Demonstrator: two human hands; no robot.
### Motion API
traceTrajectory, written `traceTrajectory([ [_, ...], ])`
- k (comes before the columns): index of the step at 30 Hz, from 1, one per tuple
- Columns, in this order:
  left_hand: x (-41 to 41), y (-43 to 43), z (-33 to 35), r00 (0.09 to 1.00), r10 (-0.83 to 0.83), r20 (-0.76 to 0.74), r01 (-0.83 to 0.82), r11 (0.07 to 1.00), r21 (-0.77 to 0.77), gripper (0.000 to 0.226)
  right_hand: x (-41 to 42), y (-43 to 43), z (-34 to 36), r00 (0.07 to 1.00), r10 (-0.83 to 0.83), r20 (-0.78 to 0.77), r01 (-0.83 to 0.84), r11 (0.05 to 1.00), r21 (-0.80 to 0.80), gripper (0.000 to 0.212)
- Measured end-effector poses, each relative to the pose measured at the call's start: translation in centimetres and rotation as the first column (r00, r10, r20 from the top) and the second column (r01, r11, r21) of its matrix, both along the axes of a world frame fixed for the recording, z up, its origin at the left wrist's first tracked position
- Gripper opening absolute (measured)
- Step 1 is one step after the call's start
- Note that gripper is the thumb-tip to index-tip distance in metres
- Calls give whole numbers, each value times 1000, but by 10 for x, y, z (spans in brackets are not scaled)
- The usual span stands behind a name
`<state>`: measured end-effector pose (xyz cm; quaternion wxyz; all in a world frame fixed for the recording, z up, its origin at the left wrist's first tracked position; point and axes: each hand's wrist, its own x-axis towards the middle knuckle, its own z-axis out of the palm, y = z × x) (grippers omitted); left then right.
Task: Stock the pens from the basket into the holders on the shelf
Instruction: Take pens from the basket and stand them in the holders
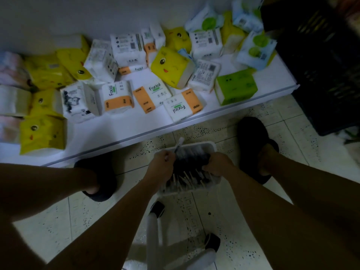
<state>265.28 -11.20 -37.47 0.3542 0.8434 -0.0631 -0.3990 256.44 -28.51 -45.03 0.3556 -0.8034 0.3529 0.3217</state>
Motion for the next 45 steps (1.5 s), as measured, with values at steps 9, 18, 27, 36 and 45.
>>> traceTrajectory([
  [9, 8, 9, 72, 993, 47, 107, -27, 983, -180, 16, 2, 13, 113, 914, -45, 403, 48, 999, 3, 19],
  [18, 11, 31, 164, 913, 178, 368, 20, 880, -474, 21, 8, 60, 258, 636, -70, 769, 169, 984, -50, 32],
  [27, 11, 69, 290, 773, 353, 527, 144, 711, -688, 34, 15, 112, 375, 382, -116, 917, 184, 982, 47, 18],
  [36, -3, 111, 392, 818, 450, 360, 149, 438, -887, 8, 14, 158, 462, 126, -40, 991, 66, 997, 31, 65],
  [45, 17, 147, 458, 726, 453, 517, 351, 403, -846, 27, 39, 181, 530, -17, 4, 1000, 2, 1000, -4, 70],
])
